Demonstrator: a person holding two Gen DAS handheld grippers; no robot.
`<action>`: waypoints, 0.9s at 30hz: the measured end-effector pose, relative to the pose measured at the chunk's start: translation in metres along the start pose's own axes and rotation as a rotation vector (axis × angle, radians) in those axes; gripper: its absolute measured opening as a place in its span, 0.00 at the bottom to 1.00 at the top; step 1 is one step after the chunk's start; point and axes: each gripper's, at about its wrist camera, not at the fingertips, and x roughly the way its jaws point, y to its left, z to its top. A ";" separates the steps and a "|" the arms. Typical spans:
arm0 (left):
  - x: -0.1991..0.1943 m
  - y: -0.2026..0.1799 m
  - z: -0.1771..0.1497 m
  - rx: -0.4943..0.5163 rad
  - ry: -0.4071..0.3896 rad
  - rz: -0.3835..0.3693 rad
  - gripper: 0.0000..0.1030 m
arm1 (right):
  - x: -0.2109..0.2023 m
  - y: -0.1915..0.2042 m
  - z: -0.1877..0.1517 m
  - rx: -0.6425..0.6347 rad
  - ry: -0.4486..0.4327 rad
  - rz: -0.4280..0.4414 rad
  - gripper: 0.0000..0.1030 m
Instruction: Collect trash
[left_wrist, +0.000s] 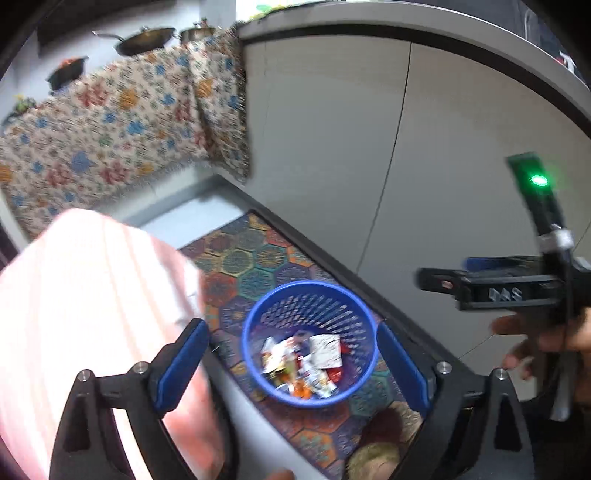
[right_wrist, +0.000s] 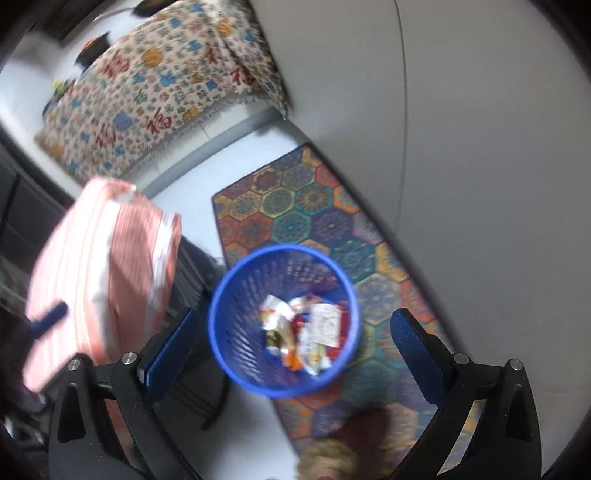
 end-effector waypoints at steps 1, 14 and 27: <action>-0.006 -0.002 -0.005 0.001 -0.001 0.008 1.00 | -0.012 0.005 -0.010 -0.017 -0.016 -0.024 1.00; -0.071 -0.006 -0.036 -0.068 0.029 0.077 1.00 | -0.104 0.039 -0.100 -0.052 -0.127 -0.085 1.00; -0.085 -0.001 -0.042 -0.074 0.056 0.073 1.00 | -0.127 0.069 -0.118 -0.074 -0.126 -0.074 1.00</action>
